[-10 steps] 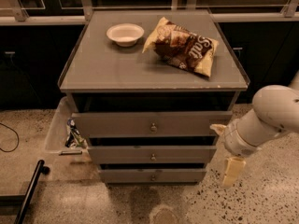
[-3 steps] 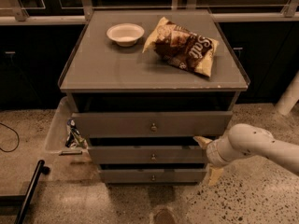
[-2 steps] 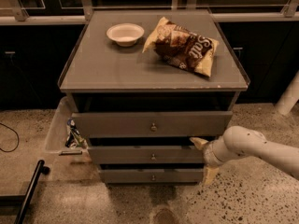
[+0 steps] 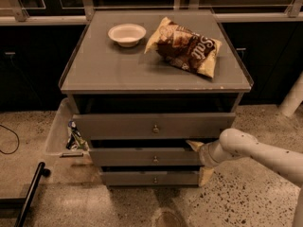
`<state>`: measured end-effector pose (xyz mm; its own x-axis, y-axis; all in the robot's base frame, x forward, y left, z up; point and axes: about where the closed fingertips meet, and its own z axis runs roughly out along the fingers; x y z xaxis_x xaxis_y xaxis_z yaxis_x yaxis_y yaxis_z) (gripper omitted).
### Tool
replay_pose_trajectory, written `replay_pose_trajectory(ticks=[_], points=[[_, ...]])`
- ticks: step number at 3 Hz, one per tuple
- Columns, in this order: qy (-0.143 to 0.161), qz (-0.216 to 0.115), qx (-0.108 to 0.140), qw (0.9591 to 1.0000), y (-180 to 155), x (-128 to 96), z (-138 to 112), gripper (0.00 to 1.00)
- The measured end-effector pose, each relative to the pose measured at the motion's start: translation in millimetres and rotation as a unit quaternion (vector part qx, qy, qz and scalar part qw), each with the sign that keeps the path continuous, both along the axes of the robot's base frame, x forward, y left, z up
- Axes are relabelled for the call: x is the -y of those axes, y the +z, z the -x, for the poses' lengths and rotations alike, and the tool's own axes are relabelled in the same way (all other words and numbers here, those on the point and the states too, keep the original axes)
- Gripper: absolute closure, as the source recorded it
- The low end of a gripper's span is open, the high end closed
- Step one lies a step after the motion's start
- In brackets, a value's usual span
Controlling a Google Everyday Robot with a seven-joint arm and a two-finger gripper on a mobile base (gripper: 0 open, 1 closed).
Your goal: Open middle drawer
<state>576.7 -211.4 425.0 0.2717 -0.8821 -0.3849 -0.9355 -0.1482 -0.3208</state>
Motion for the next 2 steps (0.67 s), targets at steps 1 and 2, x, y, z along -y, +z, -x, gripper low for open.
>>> replay_pose_trajectory(ticks=[1, 2], points=[[-0.005, -0.005, -0.006, 1.0000, -9, -3, -6, 0.00], [-0.013, -0.014, -0.016, 0.9997, -32, -11, -28, 0.00]])
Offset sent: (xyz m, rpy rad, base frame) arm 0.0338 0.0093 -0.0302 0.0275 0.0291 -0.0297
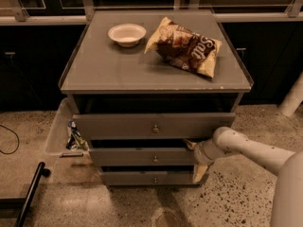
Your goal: Open middle drawer
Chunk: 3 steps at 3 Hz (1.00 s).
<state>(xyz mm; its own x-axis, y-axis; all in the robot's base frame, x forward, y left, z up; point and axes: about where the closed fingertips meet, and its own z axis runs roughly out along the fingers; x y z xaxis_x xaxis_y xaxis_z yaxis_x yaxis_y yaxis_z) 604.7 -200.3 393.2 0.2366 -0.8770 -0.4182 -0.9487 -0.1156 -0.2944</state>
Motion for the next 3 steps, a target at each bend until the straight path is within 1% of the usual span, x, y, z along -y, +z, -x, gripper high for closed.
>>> replay_pose_trajectory(ticks=[1, 2, 3], points=[[0.000, 0.000, 0.000, 1.0000, 0.0, 0.0, -0.1, 0.00], [0.000, 0.000, 0.000, 1.0000, 0.0, 0.0, -0.1, 0.19], [0.000, 0.000, 0.000, 1.0000, -0.2, 0.0, 0.3, 0.43]])
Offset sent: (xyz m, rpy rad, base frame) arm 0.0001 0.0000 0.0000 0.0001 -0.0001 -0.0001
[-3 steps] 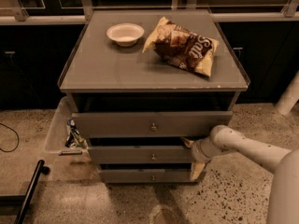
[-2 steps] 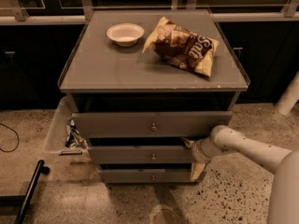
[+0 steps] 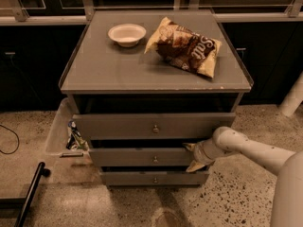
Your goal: Open middle drawer
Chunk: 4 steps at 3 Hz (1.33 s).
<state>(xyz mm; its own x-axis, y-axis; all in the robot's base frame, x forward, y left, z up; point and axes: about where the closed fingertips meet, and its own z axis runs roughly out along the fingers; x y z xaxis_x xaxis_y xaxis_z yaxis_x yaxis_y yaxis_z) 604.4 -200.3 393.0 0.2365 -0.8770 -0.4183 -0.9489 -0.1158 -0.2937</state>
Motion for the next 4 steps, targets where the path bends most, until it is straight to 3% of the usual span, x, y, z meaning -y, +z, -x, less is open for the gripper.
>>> replay_pose_trajectory(ticks=[2, 3, 4], points=[[0.004, 0.002, -0.013, 0.9999, -1.9, 2.5, 10.0, 0.88], [0.004, 0.002, -0.013, 0.9999, -1.6, 2.4, 9.8, 0.93], [0.004, 0.002, -0.013, 0.9999, -1.3, 2.4, 9.8, 0.70]])
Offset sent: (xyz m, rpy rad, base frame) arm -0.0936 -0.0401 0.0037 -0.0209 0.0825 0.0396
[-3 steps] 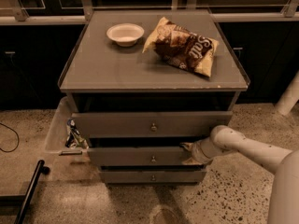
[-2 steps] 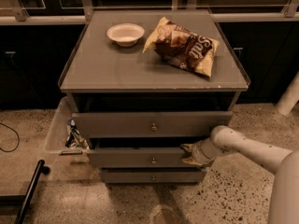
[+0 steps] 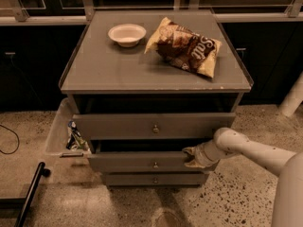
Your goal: Open middle drawer
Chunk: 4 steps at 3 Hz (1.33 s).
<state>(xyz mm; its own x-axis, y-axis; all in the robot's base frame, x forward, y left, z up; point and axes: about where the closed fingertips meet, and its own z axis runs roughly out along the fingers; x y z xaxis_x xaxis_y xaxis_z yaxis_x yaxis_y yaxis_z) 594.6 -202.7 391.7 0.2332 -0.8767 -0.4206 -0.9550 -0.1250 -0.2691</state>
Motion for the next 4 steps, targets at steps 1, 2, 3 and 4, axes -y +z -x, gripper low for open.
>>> replay_pose_trajectory(ticks=[1, 2, 3, 4], points=[[0.000, 0.000, 0.000, 1.0000, 2, 0, 0, 0.65], [-0.003, -0.004, -0.007, 1.0000, -1, 4, 8, 0.84], [-0.003, -0.004, -0.006, 1.0000, 1, 3, 8, 1.00], [-0.001, -0.006, 0.004, 1.0000, 7, 3, 11, 1.00]])
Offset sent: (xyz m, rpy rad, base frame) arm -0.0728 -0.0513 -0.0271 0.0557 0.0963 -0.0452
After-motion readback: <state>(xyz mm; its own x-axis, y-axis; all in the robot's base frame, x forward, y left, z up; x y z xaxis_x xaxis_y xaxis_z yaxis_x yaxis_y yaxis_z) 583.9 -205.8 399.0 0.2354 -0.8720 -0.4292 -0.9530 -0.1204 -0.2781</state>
